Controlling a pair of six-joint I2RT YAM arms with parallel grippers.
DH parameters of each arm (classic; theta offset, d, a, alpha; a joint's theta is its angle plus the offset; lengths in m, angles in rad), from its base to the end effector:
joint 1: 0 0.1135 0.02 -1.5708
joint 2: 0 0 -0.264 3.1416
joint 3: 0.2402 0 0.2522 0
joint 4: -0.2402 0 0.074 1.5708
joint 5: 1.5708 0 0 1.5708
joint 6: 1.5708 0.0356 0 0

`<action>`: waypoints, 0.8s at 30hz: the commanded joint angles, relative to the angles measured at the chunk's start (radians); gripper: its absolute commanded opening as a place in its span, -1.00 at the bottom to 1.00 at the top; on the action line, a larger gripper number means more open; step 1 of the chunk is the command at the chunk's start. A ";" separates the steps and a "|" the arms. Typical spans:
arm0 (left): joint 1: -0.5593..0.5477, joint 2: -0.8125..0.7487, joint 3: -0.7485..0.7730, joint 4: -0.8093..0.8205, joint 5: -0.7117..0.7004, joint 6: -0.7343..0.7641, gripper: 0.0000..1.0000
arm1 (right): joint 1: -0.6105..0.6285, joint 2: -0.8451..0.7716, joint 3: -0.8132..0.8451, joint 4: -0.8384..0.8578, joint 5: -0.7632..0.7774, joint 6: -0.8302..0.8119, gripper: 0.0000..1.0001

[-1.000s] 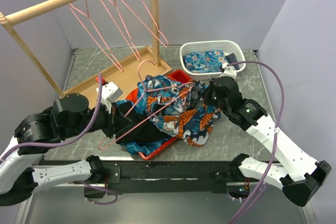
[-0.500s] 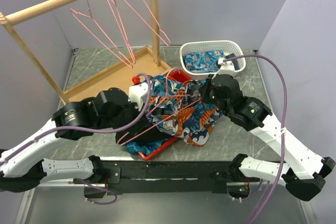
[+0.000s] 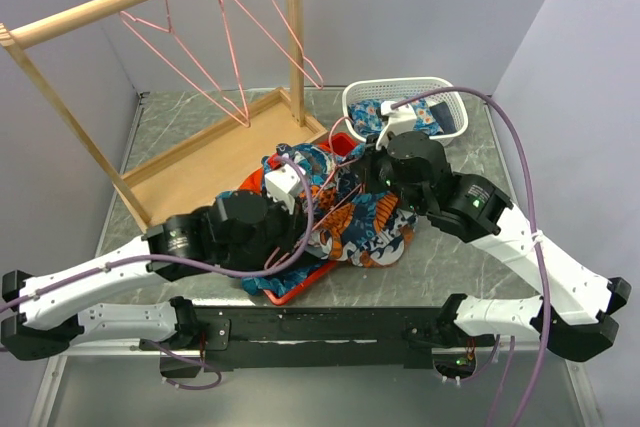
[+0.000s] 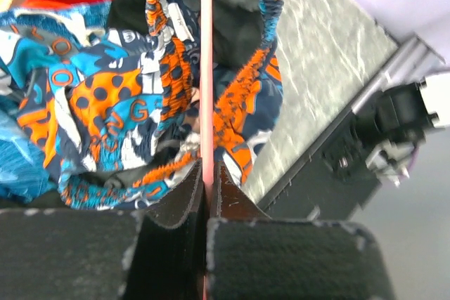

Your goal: Place the shorts on the hanger

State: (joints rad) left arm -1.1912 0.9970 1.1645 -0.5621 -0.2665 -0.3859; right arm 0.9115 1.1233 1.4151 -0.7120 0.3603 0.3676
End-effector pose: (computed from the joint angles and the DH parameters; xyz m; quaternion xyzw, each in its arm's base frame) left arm 0.0859 -0.1899 0.3936 0.2553 0.7876 -0.3121 0.4660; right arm 0.1454 0.1671 0.4357 -0.1278 0.8213 0.1988 0.5192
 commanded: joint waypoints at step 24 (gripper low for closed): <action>-0.240 -0.092 -0.290 0.791 -0.519 0.159 -0.98 | -0.046 -0.201 -0.047 0.026 0.168 0.295 0.26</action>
State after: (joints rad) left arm -1.4265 0.9264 0.8875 0.1173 -0.7502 -0.2543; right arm 0.9131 0.9501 1.2636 -0.7006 0.5243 0.5884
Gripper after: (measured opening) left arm 0.044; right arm 0.641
